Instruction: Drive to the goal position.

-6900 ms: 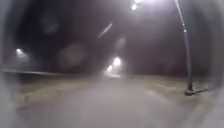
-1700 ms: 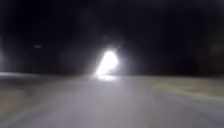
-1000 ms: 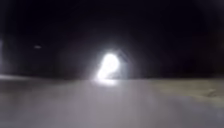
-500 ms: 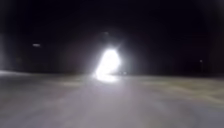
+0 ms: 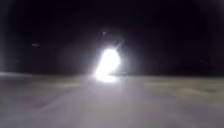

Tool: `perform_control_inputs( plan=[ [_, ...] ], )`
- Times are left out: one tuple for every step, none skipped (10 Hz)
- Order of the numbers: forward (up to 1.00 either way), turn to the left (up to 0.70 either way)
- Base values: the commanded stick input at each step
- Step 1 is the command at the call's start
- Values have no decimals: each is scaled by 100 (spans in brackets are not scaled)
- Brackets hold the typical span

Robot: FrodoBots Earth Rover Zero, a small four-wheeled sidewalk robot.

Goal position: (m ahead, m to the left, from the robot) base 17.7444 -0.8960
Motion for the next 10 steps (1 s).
perform_control_inputs(
  plan=[
    [100,5],
    [100,5],
    [100,5],
    [100,6],
    [100,6],
    [100,6],
    [100,5],
    [100,5],
    [100,5],
    [100,5]
  ],
)
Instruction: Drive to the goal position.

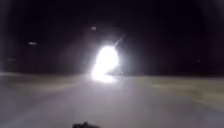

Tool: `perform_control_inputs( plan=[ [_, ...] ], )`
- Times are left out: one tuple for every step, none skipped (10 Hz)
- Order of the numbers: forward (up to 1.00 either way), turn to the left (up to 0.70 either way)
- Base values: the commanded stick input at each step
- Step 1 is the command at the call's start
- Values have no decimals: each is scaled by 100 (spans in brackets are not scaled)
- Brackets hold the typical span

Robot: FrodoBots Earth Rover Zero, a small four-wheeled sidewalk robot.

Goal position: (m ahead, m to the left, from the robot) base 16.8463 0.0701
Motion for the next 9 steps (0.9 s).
perform_control_inputs(
  plan=[
    [100,5],
    [100,5],
    [100,6],
    [100,6],
    [100,7],
    [100,8],
    [100,10],
    [100,11],
    [100,12]
  ],
)
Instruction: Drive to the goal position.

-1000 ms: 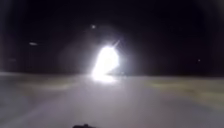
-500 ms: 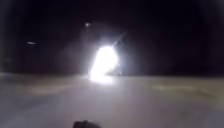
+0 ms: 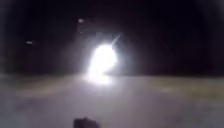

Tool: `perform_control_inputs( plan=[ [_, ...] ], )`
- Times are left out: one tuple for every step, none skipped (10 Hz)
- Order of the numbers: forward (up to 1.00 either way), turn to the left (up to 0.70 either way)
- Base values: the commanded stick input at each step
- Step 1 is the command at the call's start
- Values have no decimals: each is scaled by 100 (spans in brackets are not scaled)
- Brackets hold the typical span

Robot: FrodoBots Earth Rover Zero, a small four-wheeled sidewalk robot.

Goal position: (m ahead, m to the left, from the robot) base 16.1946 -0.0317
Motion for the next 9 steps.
perform_control_inputs(
  plan=[
    [100,12],
    [100,12],
    [100,12],
    [100,12],
    [100,12],
    [100,13],
    [100,13],
    [100,14],
    [100,15]
  ],
)
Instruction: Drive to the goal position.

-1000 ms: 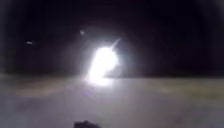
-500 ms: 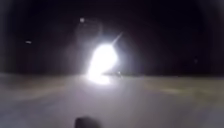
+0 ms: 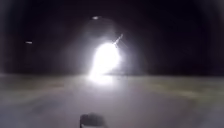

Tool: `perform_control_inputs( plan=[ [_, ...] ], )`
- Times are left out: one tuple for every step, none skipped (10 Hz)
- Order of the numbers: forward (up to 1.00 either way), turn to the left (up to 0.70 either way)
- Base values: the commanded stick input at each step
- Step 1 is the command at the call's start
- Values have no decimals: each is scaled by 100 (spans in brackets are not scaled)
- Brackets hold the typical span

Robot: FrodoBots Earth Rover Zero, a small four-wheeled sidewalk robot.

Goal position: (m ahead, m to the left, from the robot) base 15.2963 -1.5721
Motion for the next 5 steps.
perform_control_inputs(
  plan=[
    [100,15],
    [100,13],
    [100,10],
    [100,8],
    [100,5]
  ],
)
